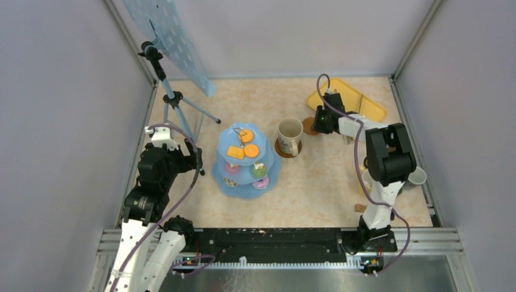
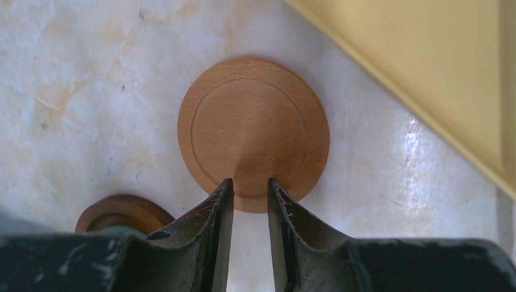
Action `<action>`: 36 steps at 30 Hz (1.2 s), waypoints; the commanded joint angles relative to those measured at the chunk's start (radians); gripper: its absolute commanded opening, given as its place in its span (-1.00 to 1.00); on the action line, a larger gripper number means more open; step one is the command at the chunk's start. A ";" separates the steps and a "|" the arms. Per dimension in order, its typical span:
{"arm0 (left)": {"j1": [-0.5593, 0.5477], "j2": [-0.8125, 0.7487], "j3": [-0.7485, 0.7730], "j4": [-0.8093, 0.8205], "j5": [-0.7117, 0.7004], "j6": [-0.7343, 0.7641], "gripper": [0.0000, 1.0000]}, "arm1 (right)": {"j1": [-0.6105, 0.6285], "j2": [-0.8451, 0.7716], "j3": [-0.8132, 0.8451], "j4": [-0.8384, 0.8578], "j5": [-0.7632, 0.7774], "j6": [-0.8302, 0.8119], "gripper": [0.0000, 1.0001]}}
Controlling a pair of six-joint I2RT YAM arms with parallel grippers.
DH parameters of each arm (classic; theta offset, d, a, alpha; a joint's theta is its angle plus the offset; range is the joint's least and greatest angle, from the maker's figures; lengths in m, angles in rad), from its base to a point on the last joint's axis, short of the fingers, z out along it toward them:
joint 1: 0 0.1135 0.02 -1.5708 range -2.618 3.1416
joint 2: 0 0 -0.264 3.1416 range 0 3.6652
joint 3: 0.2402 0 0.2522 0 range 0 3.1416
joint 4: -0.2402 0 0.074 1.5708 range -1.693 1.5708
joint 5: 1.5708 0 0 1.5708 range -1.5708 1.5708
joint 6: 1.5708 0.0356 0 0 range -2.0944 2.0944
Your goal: Serve the afternoon tea
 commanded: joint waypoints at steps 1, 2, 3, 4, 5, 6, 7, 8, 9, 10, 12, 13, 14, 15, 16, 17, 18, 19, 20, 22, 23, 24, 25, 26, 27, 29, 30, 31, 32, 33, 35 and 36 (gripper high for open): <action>0.003 -0.004 0.014 0.034 -0.003 -0.001 0.98 | 0.011 -0.049 -0.094 -0.084 -0.050 -0.022 -0.45; 0.003 -0.005 0.013 0.034 -0.003 -0.001 0.98 | 0.013 -0.064 -0.111 -0.089 -0.048 -0.021 -0.46; 0.003 -0.006 0.013 0.034 -0.003 -0.001 0.97 | 0.013 -0.081 -0.131 -0.091 -0.044 -0.020 -0.45; 0.003 -0.007 0.014 0.034 -0.004 -0.001 0.97 | 0.013 -0.108 -0.152 -0.092 -0.042 -0.017 -0.45; 0.003 -0.009 0.014 0.034 -0.004 -0.001 0.98 | 0.014 -0.126 -0.173 -0.093 -0.041 -0.013 -0.46; 0.003 -0.009 0.014 0.034 -0.003 0.000 0.98 | 0.014 -0.145 -0.193 -0.093 -0.044 -0.008 -0.45; 0.003 -0.010 0.014 0.036 -0.002 0.001 0.98 | 0.015 -0.163 -0.214 -0.089 -0.052 -0.005 -0.46; 0.003 -0.010 0.013 0.036 0.000 0.001 0.97 | 0.017 -0.178 -0.231 -0.087 -0.059 -0.002 -0.45; 0.001 -0.010 0.013 0.036 0.000 0.000 0.97 | 0.020 -0.194 -0.253 -0.085 -0.063 0.001 -0.45; 0.001 -0.010 0.013 0.036 0.000 0.001 0.98 | 0.026 -0.208 -0.268 -0.084 -0.065 0.003 -0.45; 0.000 -0.009 0.012 0.036 0.001 0.001 0.98 | 0.034 -0.227 -0.292 -0.083 -0.069 0.008 -0.46; -0.001 -0.010 0.013 0.036 0.002 0.001 0.98 | 0.039 -0.235 -0.303 -0.081 -0.070 0.012 -0.46; -0.002 -0.011 0.012 0.036 0.001 0.001 0.98 | 0.044 -0.242 -0.311 -0.080 -0.069 0.014 -0.45; -0.002 -0.012 0.013 0.036 0.000 0.001 0.97 | 0.049 -0.249 -0.319 -0.080 -0.067 0.014 -0.45; -0.002 -0.013 0.013 0.036 -0.001 0.001 0.98 | 0.052 -0.255 -0.325 -0.081 -0.062 0.016 -0.46; -0.001 -0.016 0.013 0.034 -0.001 0.000 0.97 | 0.054 -0.260 -0.331 -0.081 -0.056 0.016 -0.46; -0.002 -0.016 0.013 0.034 -0.001 0.000 0.98 | 0.054 -0.266 -0.336 -0.081 -0.049 0.016 -0.45; -0.003 -0.016 0.013 0.034 -0.001 -0.001 0.97 | 0.054 -0.271 -0.337 -0.084 -0.043 0.013 -0.46; -0.003 -0.017 0.013 0.034 -0.001 -0.001 0.98 | 0.054 -0.276 -0.334 -0.087 -0.034 0.011 -0.45; -0.005 -0.018 0.014 0.034 -0.002 -0.001 0.97 | 0.054 -0.285 -0.321 -0.102 -0.018 0.007 -0.46; -0.005 -0.019 0.012 0.034 -0.002 -0.001 0.98 | 0.054 -0.290 -0.312 -0.112 -0.011 0.006 -0.45; -0.006 -0.020 0.013 0.034 -0.003 -0.001 0.98 | 0.054 -0.298 -0.304 -0.122 -0.004 0.004 -0.45; -0.006 -0.021 0.013 0.034 -0.003 -0.001 0.98 | 0.054 -0.305 -0.296 -0.132 0.002 0.003 -0.45; -0.006 -0.020 0.013 0.034 -0.004 -0.001 0.97 | 0.054 -0.315 -0.286 -0.143 0.003 -0.002 -0.43; -0.006 -0.021 0.011 0.034 -0.004 -0.001 0.97 | 0.056 -0.327 -0.272 -0.153 -0.002 -0.011 -0.42; -0.006 -0.022 0.013 0.035 -0.004 -0.001 0.97 | 0.062 -0.363 -0.233 -0.175 -0.020 -0.051 -0.37; -0.006 -0.023 0.013 0.036 -0.003 -0.001 0.97 | 0.066 -0.389 -0.209 -0.186 -0.029 -0.078 -0.31; -0.006 -0.023 0.013 0.036 -0.003 0.000 0.97 | 0.067 -0.426 -0.184 -0.200 -0.036 -0.109 -0.18; -0.006 -0.023 0.012 0.036 -0.002 -0.001 0.98 | 0.068 -0.455 -0.159 -0.218 -0.035 -0.136 -0.05; -0.008 -0.023 0.013 0.036 -0.004 -0.001 0.97 | 0.067 -0.490 -0.129 -0.262 -0.024 -0.173 0.04; -0.008 -0.027 0.012 0.034 -0.006 -0.002 0.97 | 0.068 -0.567 -0.096 -0.327 0.004 -0.222 0.17; -0.007 -0.030 0.010 0.034 -0.008 -0.002 0.97 | 0.068 -0.611 -0.091 -0.359 0.039 -0.237 0.20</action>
